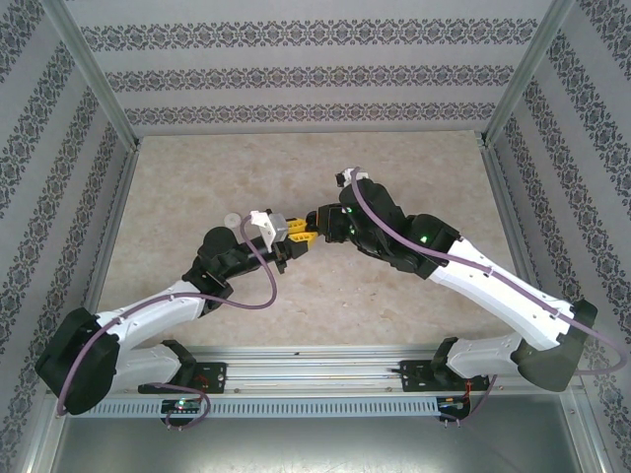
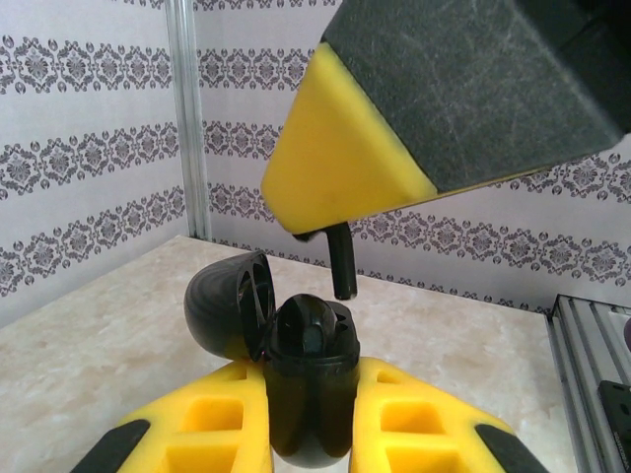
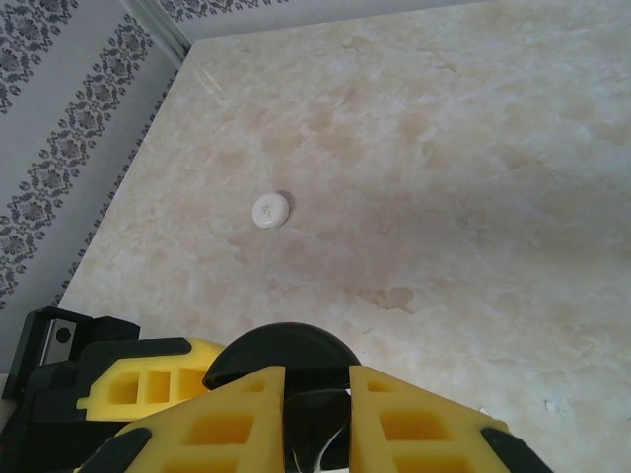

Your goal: Insert wireless bluetooth earbuds into charging case

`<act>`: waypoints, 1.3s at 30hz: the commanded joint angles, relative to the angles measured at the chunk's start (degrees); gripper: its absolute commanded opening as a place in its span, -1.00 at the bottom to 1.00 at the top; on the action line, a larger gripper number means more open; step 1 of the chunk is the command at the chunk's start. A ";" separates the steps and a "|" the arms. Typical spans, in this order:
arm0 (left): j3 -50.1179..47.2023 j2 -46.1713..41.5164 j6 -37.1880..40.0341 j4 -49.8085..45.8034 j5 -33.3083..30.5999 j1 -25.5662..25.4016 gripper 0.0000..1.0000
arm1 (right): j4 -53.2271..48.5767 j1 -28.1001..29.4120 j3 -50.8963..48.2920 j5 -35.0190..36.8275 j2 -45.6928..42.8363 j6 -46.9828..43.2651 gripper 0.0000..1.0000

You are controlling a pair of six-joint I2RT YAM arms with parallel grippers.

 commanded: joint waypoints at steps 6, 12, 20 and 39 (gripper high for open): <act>0.32 -0.17 -1.77 5.64 -0.24 -0.87 -1.00 | 2.45 0.27 -1.21 0.18 0.57 0.60 -0.62; 0.23 -0.55 -1.94 5.60 -0.19 -0.86 -1.00 | 3.07 0.02 -2.13 0.17 0.59 1.11 -0.63; 0.45 -0.25 -1.67 5.68 -0.56 -0.87 -1.00 | 2.38 0.03 -1.95 -1.30 1.10 1.64 -0.63; 0.88 0.23 -3.08 6.39 -0.79 -0.88 -1.00 | -1.19 0.43 -1.02 -4.32 0.58 4.54 -0.32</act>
